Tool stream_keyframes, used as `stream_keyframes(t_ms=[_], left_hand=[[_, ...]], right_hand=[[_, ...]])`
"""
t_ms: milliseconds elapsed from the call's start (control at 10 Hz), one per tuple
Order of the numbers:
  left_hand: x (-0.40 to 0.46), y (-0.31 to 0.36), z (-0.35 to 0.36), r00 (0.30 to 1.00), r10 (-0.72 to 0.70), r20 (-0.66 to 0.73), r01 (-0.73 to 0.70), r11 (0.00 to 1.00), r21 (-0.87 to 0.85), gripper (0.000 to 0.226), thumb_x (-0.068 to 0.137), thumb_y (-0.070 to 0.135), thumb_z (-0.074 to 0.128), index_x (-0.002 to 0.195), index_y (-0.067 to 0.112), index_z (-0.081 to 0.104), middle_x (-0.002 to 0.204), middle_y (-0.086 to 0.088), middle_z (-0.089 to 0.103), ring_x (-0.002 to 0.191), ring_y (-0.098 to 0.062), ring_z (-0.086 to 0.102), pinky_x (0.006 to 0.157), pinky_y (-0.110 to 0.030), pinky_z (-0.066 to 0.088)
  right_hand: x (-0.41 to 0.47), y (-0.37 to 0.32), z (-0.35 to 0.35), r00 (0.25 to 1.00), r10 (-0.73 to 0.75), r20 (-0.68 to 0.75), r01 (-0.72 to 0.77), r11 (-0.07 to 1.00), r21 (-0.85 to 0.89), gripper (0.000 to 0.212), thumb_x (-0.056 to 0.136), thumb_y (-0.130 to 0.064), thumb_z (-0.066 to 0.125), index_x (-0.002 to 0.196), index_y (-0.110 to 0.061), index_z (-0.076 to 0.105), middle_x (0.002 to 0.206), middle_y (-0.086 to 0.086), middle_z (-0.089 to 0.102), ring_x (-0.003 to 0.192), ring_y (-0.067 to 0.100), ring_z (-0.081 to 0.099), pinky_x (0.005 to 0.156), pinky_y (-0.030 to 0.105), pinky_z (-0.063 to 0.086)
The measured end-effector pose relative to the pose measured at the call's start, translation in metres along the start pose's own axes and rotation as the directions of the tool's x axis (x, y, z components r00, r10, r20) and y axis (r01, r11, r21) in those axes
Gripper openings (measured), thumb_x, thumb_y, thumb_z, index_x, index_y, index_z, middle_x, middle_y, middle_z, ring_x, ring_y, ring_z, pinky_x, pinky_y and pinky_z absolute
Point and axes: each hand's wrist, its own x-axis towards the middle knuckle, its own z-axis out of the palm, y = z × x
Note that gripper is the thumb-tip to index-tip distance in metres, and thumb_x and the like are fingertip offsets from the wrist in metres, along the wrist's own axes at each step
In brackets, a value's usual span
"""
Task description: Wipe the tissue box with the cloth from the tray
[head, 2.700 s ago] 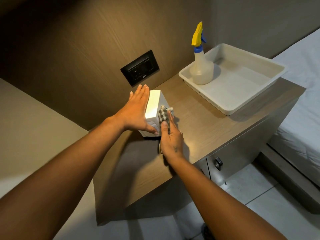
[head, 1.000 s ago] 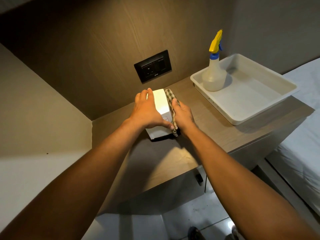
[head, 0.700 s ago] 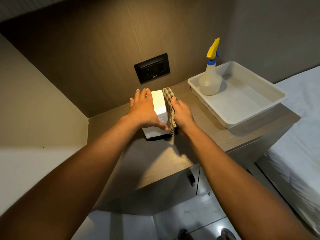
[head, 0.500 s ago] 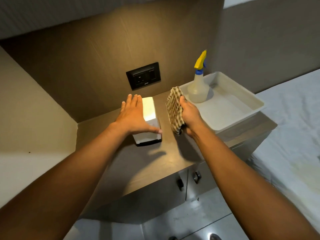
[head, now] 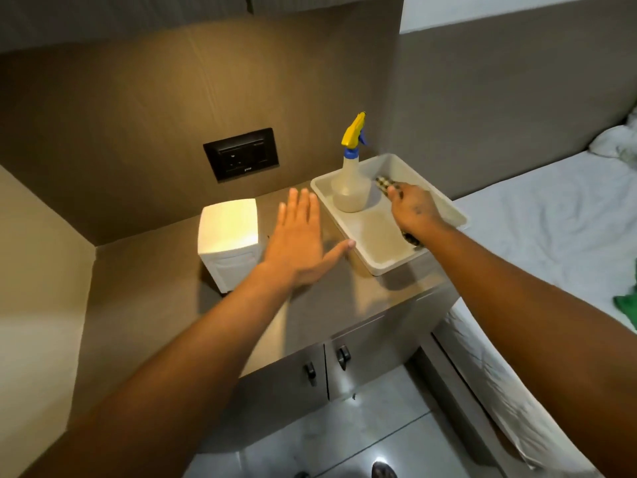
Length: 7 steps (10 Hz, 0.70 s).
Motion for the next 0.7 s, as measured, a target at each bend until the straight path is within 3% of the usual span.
stream_keyframes(t_ms=[100,200,300,400,600,700], left_hand=[[-0.012,0.013,0.041,0.997,-0.031,0.073,0.035,0.999,-0.042,0.100,0.097,0.075,0.020,0.160,0.003,-0.009,0.170,-0.017,-0.012,0.155,-0.031,-0.019,0.123,-0.043,-0.012],[-0.028,0.018,0.081,0.982,-0.095,0.166,0.103,0.994,-0.038,0.092,0.101,0.068,0.020,0.160,0.003,-0.009,0.170,-0.018,-0.011,0.156,-0.031,-0.018,0.124,-0.044,-0.009],[-0.037,0.021,0.105,0.965,-0.161,0.210,0.172,0.985,-0.035,0.091,0.101,0.067,0.019,0.161,0.003,-0.006,0.171,-0.018,-0.009,0.157,-0.031,-0.016,0.125,-0.045,-0.010],[-0.033,0.025,0.116,0.965,-0.190,0.180,0.199,0.979,-0.032,0.094,0.098,0.071,0.015,0.161,0.004,-0.003,0.171,-0.017,-0.007,0.157,-0.031,-0.015,0.126,-0.048,-0.010],[-0.025,0.027,0.120,0.952,-0.247,0.181,0.254,0.967,-0.016,0.099,0.094,0.076,0.007,0.162,0.005,-0.002,0.172,-0.016,-0.006,0.157,-0.031,-0.014,0.125,-0.049,-0.011],[-0.027,0.032,0.119,0.959,-0.225,0.175,0.238,0.970,-0.056,0.097,0.097,0.074,0.013,0.161,0.004,-0.004,0.171,-0.016,-0.009,0.156,-0.031,-0.018,0.124,-0.047,-0.013]], right_hand=[[0.001,-0.001,0.021,0.994,-0.069,0.084,0.078,0.992,-0.100,0.038,0.100,-0.044,0.037,0.116,-0.019,0.061,0.095,0.011,0.063,0.077,0.024,0.058,0.062,0.036,0.048],[-0.004,0.002,0.043,0.979,-0.053,0.195,0.097,0.970,-0.223,0.036,0.101,-0.043,0.037,0.117,-0.018,0.057,0.116,0.016,0.059,0.102,0.033,0.053,0.088,0.048,0.046],[-0.009,0.005,0.058,0.927,0.038,0.374,0.135,0.895,-0.425,0.053,0.100,-0.049,0.032,0.146,-0.022,0.031,0.155,0.019,0.023,0.142,0.045,0.018,0.112,0.061,0.015],[-0.008,0.007,0.065,0.854,0.122,0.506,0.192,0.830,-0.523,0.074,0.099,-0.052,0.033,0.153,-0.023,-0.008,0.160,0.015,-0.019,0.144,0.043,-0.017,0.111,0.062,-0.005],[-0.003,0.007,0.064,0.816,0.134,0.563,0.240,0.807,-0.539,0.078,0.098,-0.050,0.036,0.153,-0.021,-0.012,0.159,0.016,-0.023,0.144,0.040,-0.021,0.113,0.062,-0.005],[0.003,-0.001,0.049,0.811,0.055,0.582,0.255,0.862,-0.438,0.077,0.096,-0.056,0.038,0.154,-0.018,0.004,0.162,0.019,-0.002,0.147,0.041,-0.005,0.115,0.060,0.006]])
